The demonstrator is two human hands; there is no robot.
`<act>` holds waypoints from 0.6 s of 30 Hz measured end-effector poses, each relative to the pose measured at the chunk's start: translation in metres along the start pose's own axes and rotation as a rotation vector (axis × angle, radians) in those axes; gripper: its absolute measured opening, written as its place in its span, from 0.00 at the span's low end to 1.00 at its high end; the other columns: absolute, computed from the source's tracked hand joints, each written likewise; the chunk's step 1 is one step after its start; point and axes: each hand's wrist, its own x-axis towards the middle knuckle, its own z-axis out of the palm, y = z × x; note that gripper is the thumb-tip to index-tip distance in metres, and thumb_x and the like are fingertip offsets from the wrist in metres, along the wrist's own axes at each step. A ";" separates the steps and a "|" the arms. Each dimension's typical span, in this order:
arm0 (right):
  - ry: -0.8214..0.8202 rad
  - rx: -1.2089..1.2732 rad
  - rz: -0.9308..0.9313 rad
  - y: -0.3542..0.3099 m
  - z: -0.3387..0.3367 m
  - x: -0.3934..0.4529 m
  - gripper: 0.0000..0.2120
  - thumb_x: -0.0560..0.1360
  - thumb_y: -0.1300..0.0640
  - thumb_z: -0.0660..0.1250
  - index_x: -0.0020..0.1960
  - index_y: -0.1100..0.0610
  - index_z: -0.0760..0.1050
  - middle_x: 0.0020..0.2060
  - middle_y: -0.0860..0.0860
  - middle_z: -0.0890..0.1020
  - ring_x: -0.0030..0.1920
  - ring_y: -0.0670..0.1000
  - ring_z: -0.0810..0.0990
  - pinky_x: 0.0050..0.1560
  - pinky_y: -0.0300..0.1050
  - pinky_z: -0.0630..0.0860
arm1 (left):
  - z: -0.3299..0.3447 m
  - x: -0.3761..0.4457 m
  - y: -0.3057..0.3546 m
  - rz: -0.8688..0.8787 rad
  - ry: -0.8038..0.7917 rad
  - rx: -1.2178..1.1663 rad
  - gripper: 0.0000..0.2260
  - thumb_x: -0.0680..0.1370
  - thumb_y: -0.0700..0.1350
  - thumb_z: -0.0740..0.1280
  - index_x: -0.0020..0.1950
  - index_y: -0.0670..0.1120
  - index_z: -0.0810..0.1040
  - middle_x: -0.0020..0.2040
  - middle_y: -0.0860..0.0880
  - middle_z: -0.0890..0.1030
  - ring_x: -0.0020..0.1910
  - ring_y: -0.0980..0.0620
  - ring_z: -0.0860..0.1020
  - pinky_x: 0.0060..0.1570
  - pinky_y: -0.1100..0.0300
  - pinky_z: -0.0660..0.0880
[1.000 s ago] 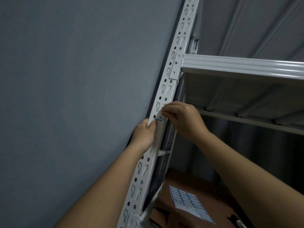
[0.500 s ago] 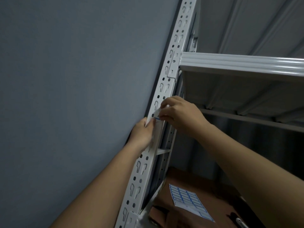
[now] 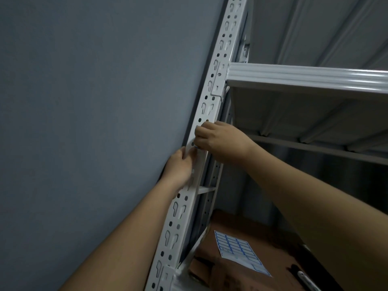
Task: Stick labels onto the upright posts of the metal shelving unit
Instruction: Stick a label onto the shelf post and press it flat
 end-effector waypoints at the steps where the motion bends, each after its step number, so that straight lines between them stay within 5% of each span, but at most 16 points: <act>1: -0.001 -0.033 -0.002 -0.001 0.001 -0.001 0.13 0.68 0.65 0.60 0.48 0.61 0.80 0.43 0.56 0.79 0.43 0.58 0.78 0.37 0.52 0.77 | 0.000 0.001 -0.001 0.002 0.001 0.002 0.18 0.81 0.55 0.56 0.66 0.48 0.72 0.56 0.48 0.79 0.49 0.53 0.76 0.46 0.61 0.70; 4: 0.017 -0.094 -0.014 -0.001 0.006 -0.002 0.13 0.67 0.63 0.60 0.48 0.61 0.80 0.43 0.55 0.79 0.42 0.56 0.78 0.38 0.49 0.77 | 0.000 0.003 -0.003 0.017 0.004 0.008 0.15 0.82 0.54 0.56 0.63 0.49 0.73 0.45 0.53 0.77 0.42 0.59 0.75 0.37 0.65 0.70; 12: 0.075 -0.007 0.156 -0.011 0.012 -0.006 0.15 0.62 0.68 0.70 0.48 0.61 0.79 0.45 0.56 0.79 0.44 0.56 0.78 0.41 0.49 0.77 | -0.001 0.003 -0.004 0.030 0.004 0.020 0.14 0.82 0.52 0.56 0.63 0.49 0.73 0.43 0.53 0.77 0.39 0.58 0.74 0.38 0.66 0.70; 18: 0.091 0.293 0.302 -0.003 0.005 -0.008 0.06 0.73 0.66 0.69 0.48 0.60 0.81 0.50 0.54 0.81 0.51 0.57 0.79 0.37 0.42 0.69 | -0.001 0.003 -0.005 0.037 -0.001 0.028 0.09 0.82 0.53 0.56 0.53 0.52 0.74 0.44 0.50 0.78 0.40 0.56 0.74 0.39 0.62 0.71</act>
